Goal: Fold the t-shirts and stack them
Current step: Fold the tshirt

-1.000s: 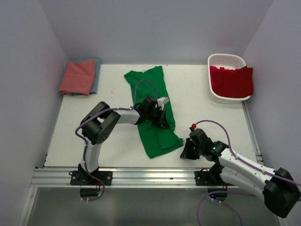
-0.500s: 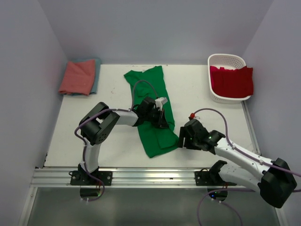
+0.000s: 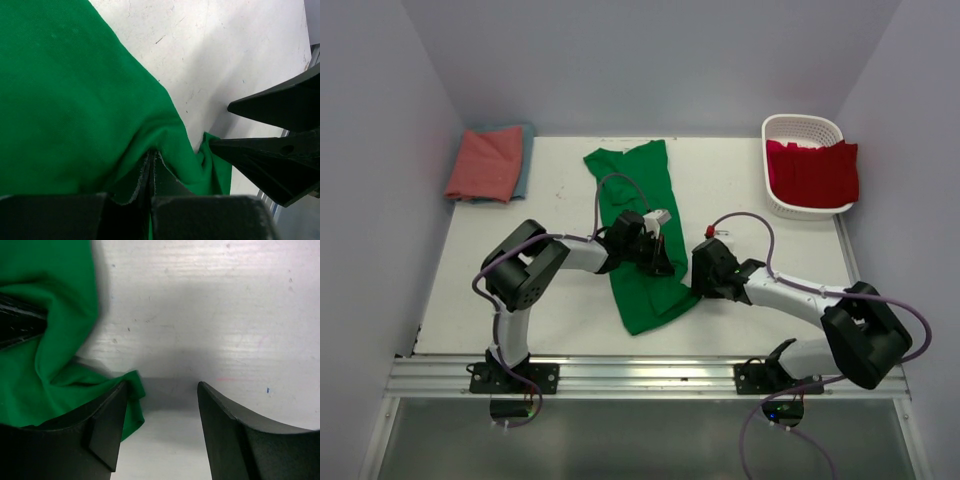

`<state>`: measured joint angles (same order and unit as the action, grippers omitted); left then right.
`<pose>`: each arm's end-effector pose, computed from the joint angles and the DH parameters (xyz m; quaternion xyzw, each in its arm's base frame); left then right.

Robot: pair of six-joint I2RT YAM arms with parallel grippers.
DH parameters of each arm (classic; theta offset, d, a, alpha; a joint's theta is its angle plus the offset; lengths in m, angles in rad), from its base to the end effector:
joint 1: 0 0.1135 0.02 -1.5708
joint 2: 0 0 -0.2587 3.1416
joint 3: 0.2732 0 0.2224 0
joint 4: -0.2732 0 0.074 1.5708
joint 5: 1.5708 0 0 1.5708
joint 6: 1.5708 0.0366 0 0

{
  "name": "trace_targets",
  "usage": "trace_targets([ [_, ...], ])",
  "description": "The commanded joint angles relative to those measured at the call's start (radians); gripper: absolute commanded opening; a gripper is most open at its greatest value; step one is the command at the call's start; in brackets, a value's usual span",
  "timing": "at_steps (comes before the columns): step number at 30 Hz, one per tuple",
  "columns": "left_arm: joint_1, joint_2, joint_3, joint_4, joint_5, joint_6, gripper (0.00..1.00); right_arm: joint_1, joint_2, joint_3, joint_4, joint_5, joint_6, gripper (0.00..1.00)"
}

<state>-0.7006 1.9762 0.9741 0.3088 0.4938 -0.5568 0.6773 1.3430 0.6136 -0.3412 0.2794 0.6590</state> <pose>0.2714 -0.2516 0.1352 0.1666 0.8681 -0.4212 0.2030 0.1728 0.1260 0.1717 0.0257 0.9597 0.0459 0.2760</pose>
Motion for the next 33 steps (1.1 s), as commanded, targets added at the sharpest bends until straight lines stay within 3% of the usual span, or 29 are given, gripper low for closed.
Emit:
trace_targets([
  [1, 0.007, 0.032, -0.058, -0.117, -0.063, 0.047, 0.0, -0.005, 0.039, 0.014, 0.122, -0.003, -0.022, 0.61],
  [12, 0.007, 0.036, -0.06, -0.106, -0.058, 0.043, 0.0, -0.005, -0.103, 0.025, 0.114, -0.017, -0.064, 0.58],
  [17, 0.007, 0.038, -0.055, -0.112, -0.058, 0.043, 0.0, -0.007, -0.021, 0.02, 0.159, -0.066, -0.049, 0.54],
  [25, 0.007, 0.035, -0.054, -0.117, -0.061, 0.044, 0.0, -0.005, 0.064, -0.077, 0.3, -0.19, 0.016, 0.41],
  [33, 0.01, 0.044, -0.042, -0.119, -0.07, 0.04, 0.0, 0.025, -0.053, -0.209, 0.263, -0.252, 0.073, 0.36],
])
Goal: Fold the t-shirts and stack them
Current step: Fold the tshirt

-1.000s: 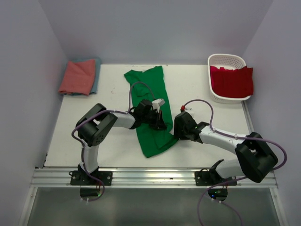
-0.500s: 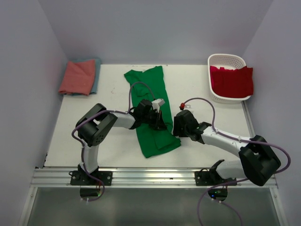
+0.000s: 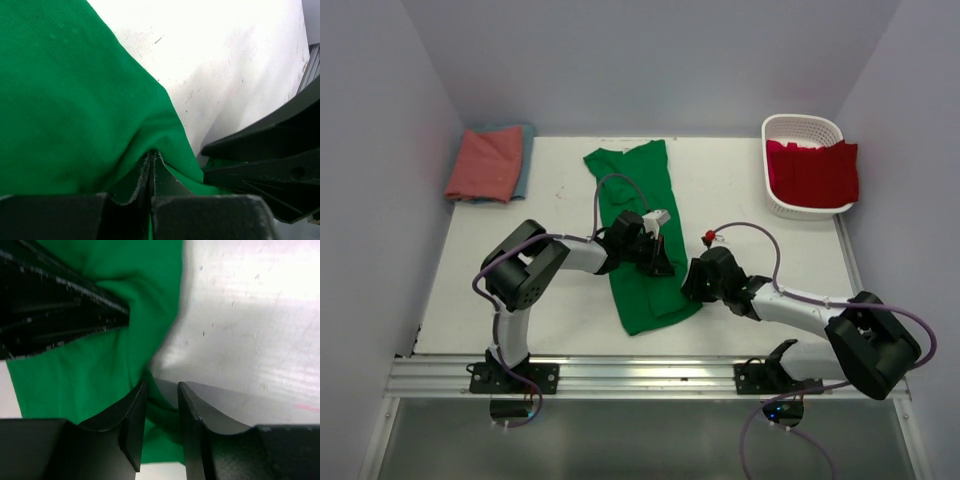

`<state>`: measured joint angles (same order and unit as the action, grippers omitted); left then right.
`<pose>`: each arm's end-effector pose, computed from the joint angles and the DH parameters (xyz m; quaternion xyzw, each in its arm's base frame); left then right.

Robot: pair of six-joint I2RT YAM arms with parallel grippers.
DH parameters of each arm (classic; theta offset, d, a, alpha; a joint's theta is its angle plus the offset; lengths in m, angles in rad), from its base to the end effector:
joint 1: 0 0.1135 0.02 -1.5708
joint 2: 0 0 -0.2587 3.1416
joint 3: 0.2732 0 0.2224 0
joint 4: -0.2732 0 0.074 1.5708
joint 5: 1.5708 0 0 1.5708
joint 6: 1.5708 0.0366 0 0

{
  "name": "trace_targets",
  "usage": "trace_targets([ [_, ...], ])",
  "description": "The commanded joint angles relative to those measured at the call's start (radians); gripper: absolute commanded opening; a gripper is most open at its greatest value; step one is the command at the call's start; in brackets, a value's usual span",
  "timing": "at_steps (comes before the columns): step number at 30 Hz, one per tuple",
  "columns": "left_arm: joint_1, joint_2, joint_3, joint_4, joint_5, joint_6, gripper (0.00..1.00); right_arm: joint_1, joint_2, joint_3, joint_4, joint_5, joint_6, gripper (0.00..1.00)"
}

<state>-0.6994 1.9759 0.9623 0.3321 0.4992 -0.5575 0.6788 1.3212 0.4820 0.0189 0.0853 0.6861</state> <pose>0.2708 -0.2507 0.1344 0.1680 0.8651 -0.4254 0.2061 0.1725 0.1352 0.1641 0.0190 0.9295 0.2002 0.3092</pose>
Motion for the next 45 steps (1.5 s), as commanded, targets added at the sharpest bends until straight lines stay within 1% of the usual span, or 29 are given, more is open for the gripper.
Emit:
trace_targets([
  [1, 0.008, 0.05, -0.027, -0.142, -0.076, 0.041, 0.0, 0.028, -0.054, -0.089, -0.123, -0.062, 0.055, 0.36],
  [6, 0.009, 0.07, 0.003, -0.151, -0.071, 0.039, 0.0, 0.059, -0.244, -0.134, -0.252, -0.055, 0.095, 0.35],
  [9, 0.009, 0.077, 0.018, -0.156, -0.068, 0.038, 0.0, 0.061, -0.316, -0.134, -0.304, -0.032, 0.095, 0.32],
  [12, 0.009, 0.077, 0.024, -0.16, -0.067, 0.036, 0.0, 0.062, -0.317, -0.131, -0.307, -0.025, 0.09, 0.29],
  [16, 0.011, 0.07, 0.021, -0.166, -0.068, 0.039, 0.0, 0.061, -0.254, -0.137, -0.272, -0.025, 0.092, 0.23],
  [19, 0.011, 0.064, 0.01, -0.169, -0.074, 0.042, 0.0, 0.061, -0.228, -0.145, -0.246, -0.03, 0.096, 0.16],
  [21, 0.012, 0.06, 0.003, -0.166, -0.077, 0.041, 0.0, 0.064, -0.224, -0.148, -0.244, -0.033, 0.096, 0.09],
  [25, 0.012, 0.06, -0.004, -0.157, -0.079, 0.034, 0.0, 0.068, -0.249, -0.149, -0.284, -0.054, 0.116, 0.01],
  [27, 0.014, 0.061, 0.004, -0.156, -0.076, 0.031, 0.0, 0.09, -0.293, -0.154, -0.324, -0.071, 0.153, 0.0],
  [28, 0.015, 0.061, 0.009, -0.157, -0.074, 0.031, 0.0, 0.106, -0.315, -0.155, -0.335, -0.076, 0.173, 0.0],
  [30, 0.021, 0.067, 0.029, -0.165, -0.071, 0.031, 0.0, 0.181, -0.353, -0.164, -0.375, -0.082, 0.242, 0.0],
  [33, 0.028, 0.074, 0.062, -0.179, -0.071, 0.036, 0.0, 0.298, -0.366, -0.169, -0.41, -0.081, 0.335, 0.0],
  [34, 0.029, 0.075, 0.078, -0.183, -0.07, 0.036, 0.0, 0.348, -0.363, -0.171, -0.412, -0.082, 0.358, 0.0],
  [39, 0.037, 0.081, 0.11, -0.208, -0.067, 0.045, 0.0, 0.471, -0.312, -0.152, -0.399, -0.085, 0.455, 0.0],
  [41, 0.041, 0.078, 0.112, -0.212, -0.067, 0.05, 0.0, 0.521, -0.277, -0.129, -0.396, -0.124, 0.478, 0.0],
  [42, 0.043, 0.078, 0.112, -0.214, -0.067, 0.053, 0.0, 0.54, -0.267, -0.117, -0.398, -0.13, 0.48, 0.01],
  [43, 0.046, 0.078, 0.108, -0.214, -0.067, 0.054, 0.0, 0.586, -0.258, -0.085, -0.404, -0.128, 0.481, 0.02],
  [45, 0.054, 0.08, 0.107, -0.215, -0.067, 0.059, 0.0, 0.622, -0.255, -0.051, -0.43, -0.131, 0.477, 0.09],
])
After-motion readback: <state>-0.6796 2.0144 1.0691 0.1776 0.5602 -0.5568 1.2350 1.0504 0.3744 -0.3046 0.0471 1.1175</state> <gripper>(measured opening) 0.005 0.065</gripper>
